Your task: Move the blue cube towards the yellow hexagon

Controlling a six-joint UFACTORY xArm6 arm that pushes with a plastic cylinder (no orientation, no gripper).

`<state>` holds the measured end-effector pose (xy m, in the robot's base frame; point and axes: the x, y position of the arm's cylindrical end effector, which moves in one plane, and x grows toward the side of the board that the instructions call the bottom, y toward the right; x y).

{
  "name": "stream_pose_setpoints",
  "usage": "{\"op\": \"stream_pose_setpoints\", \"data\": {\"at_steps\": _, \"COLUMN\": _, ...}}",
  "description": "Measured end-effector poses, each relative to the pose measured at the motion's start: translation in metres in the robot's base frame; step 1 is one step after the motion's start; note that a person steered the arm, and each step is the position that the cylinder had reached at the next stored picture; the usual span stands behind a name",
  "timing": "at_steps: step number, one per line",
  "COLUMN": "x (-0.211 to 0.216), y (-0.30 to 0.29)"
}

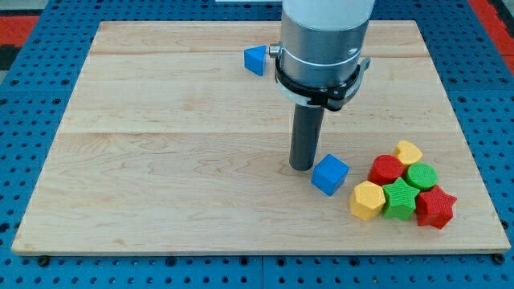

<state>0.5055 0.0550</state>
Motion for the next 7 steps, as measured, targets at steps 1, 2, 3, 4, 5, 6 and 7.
{"op": "stream_pose_setpoints", "data": {"at_steps": 1, "x": 0.013, "y": 0.003}}
{"op": "stream_pose_setpoints", "data": {"at_steps": 2, "x": 0.020, "y": 0.013}}
{"op": "stream_pose_setpoints", "data": {"at_steps": 3, "x": 0.021, "y": 0.021}}
{"op": "stream_pose_setpoints", "data": {"at_steps": 4, "x": 0.021, "y": 0.027}}
{"op": "stream_pose_setpoints", "data": {"at_steps": 5, "x": 0.021, "y": 0.033}}
{"op": "stream_pose_setpoints", "data": {"at_steps": 6, "x": 0.021, "y": 0.033}}
{"op": "stream_pose_setpoints", "data": {"at_steps": 7, "x": 0.021, "y": 0.031}}
